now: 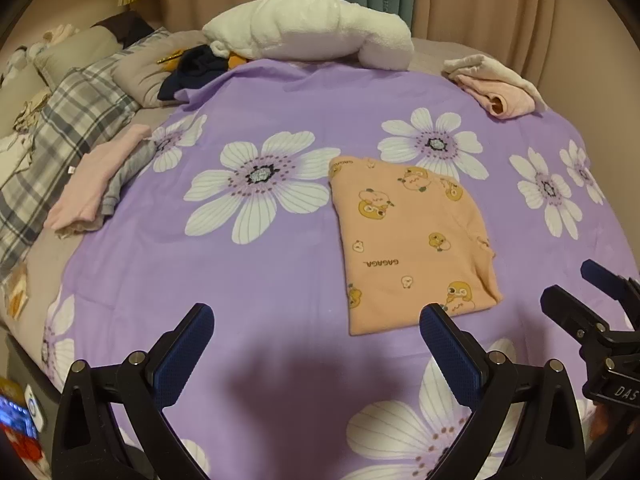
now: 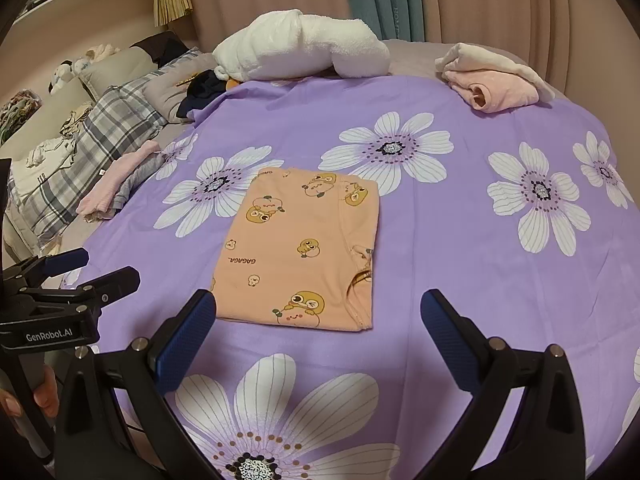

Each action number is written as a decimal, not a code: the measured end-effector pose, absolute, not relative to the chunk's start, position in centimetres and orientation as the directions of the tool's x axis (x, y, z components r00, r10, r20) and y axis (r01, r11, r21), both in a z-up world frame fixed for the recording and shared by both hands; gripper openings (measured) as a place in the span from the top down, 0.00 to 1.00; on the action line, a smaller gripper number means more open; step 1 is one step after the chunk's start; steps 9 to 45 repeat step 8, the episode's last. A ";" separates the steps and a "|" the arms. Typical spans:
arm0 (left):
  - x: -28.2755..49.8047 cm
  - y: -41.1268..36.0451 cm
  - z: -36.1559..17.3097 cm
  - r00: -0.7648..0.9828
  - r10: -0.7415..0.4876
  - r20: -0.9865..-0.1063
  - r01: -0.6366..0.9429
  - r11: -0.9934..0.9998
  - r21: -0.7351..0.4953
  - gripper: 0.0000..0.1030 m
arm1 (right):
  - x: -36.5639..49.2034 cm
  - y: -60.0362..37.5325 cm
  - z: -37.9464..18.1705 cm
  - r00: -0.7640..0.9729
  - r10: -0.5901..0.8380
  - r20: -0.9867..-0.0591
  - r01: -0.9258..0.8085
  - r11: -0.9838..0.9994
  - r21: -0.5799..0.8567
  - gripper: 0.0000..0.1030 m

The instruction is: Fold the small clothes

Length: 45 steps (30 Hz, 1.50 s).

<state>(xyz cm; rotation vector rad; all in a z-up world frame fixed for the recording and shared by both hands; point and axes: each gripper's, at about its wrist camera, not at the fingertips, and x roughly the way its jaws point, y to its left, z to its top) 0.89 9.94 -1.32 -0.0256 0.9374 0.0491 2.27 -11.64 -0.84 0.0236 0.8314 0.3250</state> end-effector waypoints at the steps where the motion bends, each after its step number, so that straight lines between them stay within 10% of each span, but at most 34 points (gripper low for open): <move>1: 0.9 10.0 -1.3 0.593 0.031 -0.805 -0.053 0.999 0.000 0.01 | 2.3 -11.6 -0.8 0.628 0.294 -0.720 -0.276 0.950 0.147 0.00; 45: 0.9 10.0 -1.2 0.594 0.028 -0.804 -0.049 0.999 -0.001 0.01 | 2.1 -11.3 -0.4 0.636 0.296 -0.712 -0.285 0.948 0.140 0.00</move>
